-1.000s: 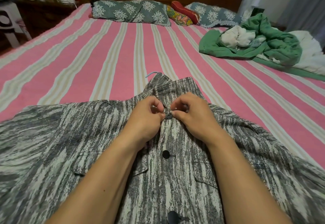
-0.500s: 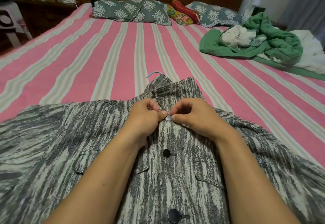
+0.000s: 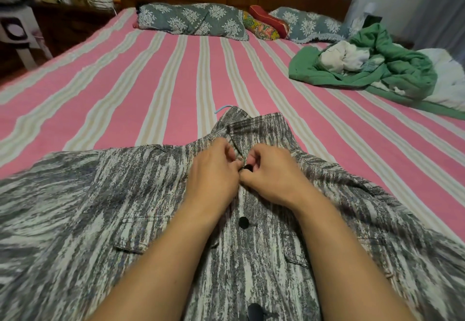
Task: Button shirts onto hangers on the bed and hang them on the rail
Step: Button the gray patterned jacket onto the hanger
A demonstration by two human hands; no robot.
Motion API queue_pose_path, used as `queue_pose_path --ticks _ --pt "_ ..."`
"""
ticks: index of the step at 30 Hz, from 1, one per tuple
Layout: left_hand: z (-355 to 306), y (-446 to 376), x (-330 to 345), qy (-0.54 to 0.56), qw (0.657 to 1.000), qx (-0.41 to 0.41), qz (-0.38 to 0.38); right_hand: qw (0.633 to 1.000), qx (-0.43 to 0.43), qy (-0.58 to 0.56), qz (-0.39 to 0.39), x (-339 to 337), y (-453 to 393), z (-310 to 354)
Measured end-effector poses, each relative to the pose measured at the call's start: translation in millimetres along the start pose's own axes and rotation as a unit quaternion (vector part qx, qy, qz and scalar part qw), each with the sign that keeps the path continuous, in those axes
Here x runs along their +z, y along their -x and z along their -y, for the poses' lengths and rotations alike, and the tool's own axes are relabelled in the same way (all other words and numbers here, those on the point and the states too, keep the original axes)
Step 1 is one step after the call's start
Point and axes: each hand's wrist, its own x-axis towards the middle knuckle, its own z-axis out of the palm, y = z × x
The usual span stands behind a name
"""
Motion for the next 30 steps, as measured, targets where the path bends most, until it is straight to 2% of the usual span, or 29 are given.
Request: queue_pose_path --ticks 3,4,7,8,10,13,14,18,20,21,23,25,30 --pt "8 0 3 -0.182 0.983 0.027 -0.006 0.996 0.029 -0.089 0.010 -1 -2 -3" --pt "10 -1 4 -0.201 0.979 0.020 0.008 0.994 0.037 -0.100 -0.012 -3 -3 -6" --pt "11 -3 3 -0.179 0.983 0.007 0.036 0.982 0.054 -0.090 -0.158 -12 -9 -10" --pt "12 -3 1 -0.170 0.985 0.004 0.035 0.979 0.047 -0.075 -0.182 -16 -14 -8" --pt "11 -3 -1 -0.154 0.988 -0.002 0.032 0.990 0.017 0.016 -0.138 -26 -33 -2" --pt "12 -4 -2 -0.140 0.990 -0.014 0.031 0.989 0.002 0.146 0.024 -48 -73 -4" --pt "12 -5 -3 -0.137 0.990 -0.019 0.030 0.981 -0.004 0.188 0.049 -58 -79 -9" --pt "17 -6 -1 -0.151 0.988 -0.030 0.030 0.947 -0.061 0.316 0.003 -93 -45 -51" --pt "16 -7 0 -0.163 0.986 -0.030 0.031 0.954 -0.039 0.297 0.026 -87 -10 -74" --pt "16 -7 1 -0.164 0.986 -0.029 0.031 0.968 -0.020 0.249 0.027 -77 3 -84" --pt "16 -7 0 -0.155 0.987 -0.026 0.029 0.989 0.008 0.149 -0.013 -55 19 -96" --pt "15 -7 0 -0.137 0.990 -0.021 0.028 0.992 0.020 0.103 -0.072 -41 21 -102" --pt "10 -5 -2 -0.048 0.998 -0.025 -0.013 0.987 -0.001 0.104 -0.123 -27 20 -110"
